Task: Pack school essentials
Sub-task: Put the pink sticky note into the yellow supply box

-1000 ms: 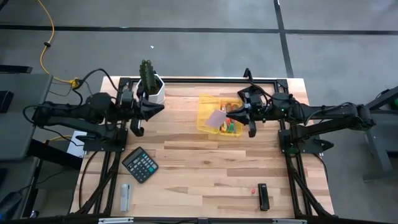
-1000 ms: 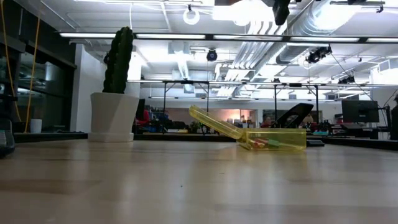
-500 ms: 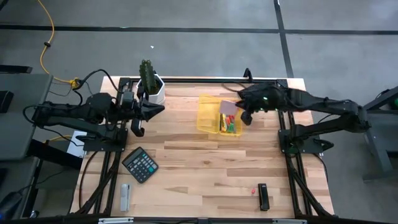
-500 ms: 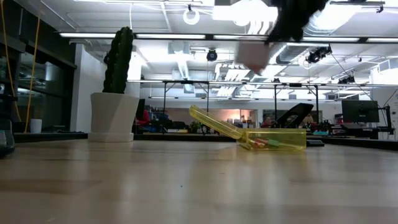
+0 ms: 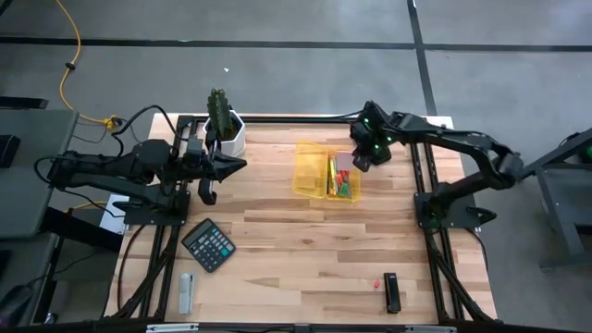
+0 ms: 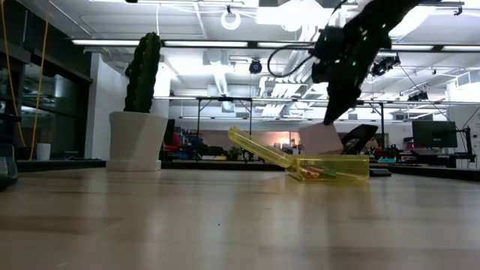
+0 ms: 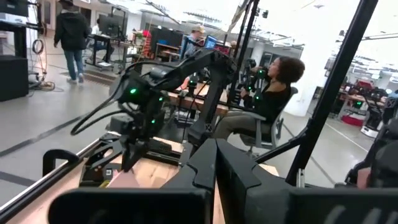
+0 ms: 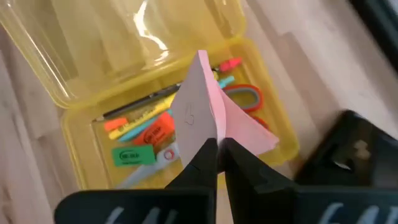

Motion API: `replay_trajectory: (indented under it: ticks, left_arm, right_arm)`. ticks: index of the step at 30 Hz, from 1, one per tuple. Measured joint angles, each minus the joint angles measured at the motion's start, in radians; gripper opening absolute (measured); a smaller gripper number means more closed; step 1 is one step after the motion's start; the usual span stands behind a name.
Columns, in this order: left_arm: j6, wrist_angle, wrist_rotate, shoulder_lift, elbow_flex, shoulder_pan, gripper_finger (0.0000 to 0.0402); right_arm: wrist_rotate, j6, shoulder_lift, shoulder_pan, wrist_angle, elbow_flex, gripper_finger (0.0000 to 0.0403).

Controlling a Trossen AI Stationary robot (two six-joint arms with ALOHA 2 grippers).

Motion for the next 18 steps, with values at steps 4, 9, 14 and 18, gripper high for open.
replay_trajectory:
  ticks: [4, 9, 14, 18]
  left_arm:
    - [0.0, 0.001, -0.003, 0.0, 0.0, 0.0, 0.0]
    - [0.0, 0.001, -0.02, 0.0, 0.0, 0.0, 0.0]
    - [0.0, 0.001, -0.023, 0.0, 0.0, 0.0, 0.0]
    - [0.0, 0.001, -0.024, 0.0, 0.0, 0.0, 0.0]
  right_arm:
    - [-0.072, -0.029, 0.075, -0.046, 0.026, 0.0, 0.0]
    - [-0.076, -0.038, 0.129, -0.084, 0.03, 0.0, 0.0]
    - [-0.066, -0.013, 0.161, -0.098, 0.033, 0.0, 0.0003]
    - [-0.005, -0.014, 0.168, -0.098, 0.034, 0.0, 0.0017]
